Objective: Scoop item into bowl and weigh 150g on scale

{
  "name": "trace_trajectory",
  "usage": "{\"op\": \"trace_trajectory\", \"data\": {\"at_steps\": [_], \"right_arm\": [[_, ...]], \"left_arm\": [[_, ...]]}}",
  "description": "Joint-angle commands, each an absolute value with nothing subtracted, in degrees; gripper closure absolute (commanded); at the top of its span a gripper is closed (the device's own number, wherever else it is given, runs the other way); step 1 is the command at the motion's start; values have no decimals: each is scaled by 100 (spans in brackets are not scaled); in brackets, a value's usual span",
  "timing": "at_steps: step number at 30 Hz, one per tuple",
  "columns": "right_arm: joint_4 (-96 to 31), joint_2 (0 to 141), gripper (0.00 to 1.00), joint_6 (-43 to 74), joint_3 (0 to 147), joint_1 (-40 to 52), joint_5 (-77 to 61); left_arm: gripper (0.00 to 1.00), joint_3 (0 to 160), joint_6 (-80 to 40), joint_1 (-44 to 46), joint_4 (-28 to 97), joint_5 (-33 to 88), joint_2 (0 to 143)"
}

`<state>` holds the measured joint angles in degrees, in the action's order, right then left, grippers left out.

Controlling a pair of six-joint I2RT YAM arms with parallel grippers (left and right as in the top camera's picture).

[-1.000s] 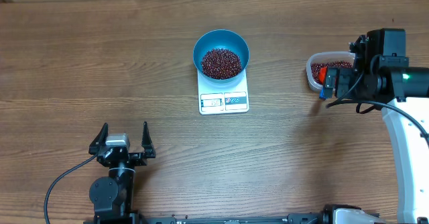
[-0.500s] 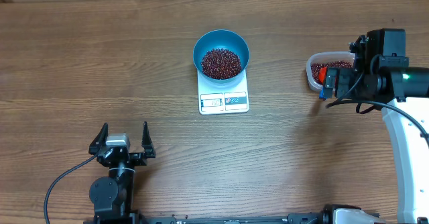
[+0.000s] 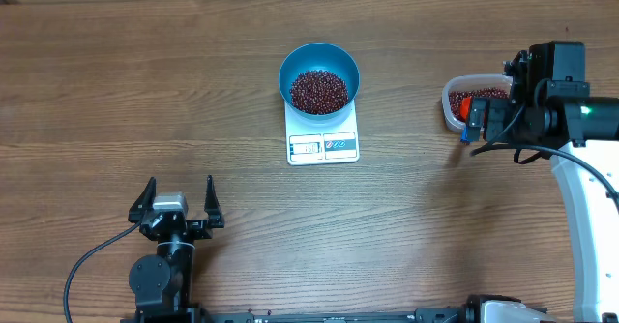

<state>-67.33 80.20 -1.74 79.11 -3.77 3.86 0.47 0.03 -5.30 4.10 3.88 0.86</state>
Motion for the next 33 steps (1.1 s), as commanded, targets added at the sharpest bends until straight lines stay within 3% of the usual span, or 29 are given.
{"op": "trace_trajectory", "data": {"at_steps": [1, 12, 21, 33], "right_arm": [[-6720, 7970, 0, -200, 8082, -397, 438], [-6296, 7679, 0, -134, 8031, -397, 163], [-3894, 6726, 0, -132, 6707, -390, -1577], [-1667, 4888, 0, 475, 4233, -375, -1682]], "left_arm": [[0, 27, 91, -572, 425, 390, 25], [1, 27, 91, -572, 427, 390, 25], [0, 27, 91, -572, 425, 390, 25], [1, 27, 91, -572, 427, 390, 25]]}}
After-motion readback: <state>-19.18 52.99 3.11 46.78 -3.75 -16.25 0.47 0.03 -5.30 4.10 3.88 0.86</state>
